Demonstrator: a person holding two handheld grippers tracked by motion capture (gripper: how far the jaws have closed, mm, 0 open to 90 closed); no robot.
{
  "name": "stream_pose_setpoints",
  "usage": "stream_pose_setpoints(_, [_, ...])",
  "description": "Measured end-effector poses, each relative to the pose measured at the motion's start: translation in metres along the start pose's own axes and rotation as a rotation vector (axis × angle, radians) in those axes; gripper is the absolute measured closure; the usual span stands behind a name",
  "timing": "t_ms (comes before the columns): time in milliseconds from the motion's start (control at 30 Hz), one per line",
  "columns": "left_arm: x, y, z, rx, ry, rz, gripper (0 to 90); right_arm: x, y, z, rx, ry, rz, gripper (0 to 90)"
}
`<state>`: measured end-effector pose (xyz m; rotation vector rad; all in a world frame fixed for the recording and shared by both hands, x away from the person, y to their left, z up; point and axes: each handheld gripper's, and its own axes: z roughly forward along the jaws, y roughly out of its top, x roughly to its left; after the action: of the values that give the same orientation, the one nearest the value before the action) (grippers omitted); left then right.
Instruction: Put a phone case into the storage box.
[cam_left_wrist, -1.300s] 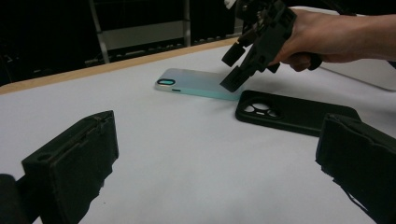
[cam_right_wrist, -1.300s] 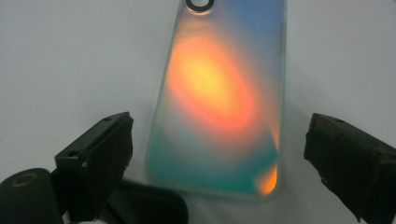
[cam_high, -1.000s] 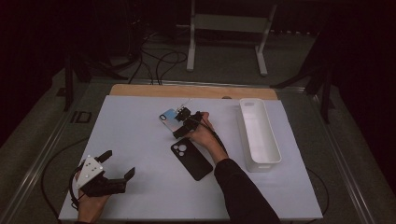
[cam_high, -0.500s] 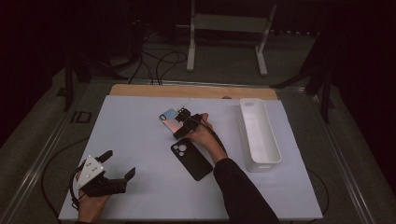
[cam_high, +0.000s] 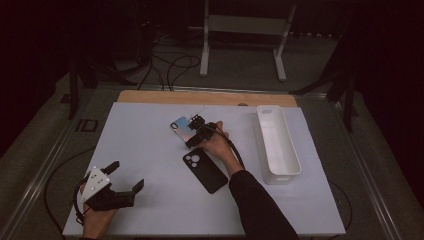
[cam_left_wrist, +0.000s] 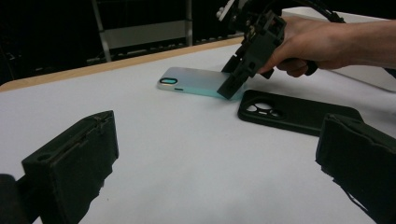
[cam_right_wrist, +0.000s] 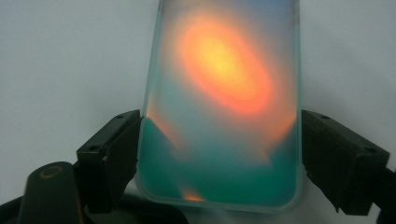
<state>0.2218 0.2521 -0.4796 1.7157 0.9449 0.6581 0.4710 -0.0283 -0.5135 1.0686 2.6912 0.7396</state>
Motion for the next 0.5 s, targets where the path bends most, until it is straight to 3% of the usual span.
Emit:
stream_pose_setpoints(67, [0.0,0.0,0.0,0.002,0.001,-0.003,0.0,-0.003,-0.001,-0.002,-0.023,0.051,0.042,16.4])
stream_pose_setpoints(500, [-0.001,0.0,0.001,0.012,0.006,0.003,0.0,-0.007,-0.004,-0.022,-0.099,0.097,0.074,16.7])
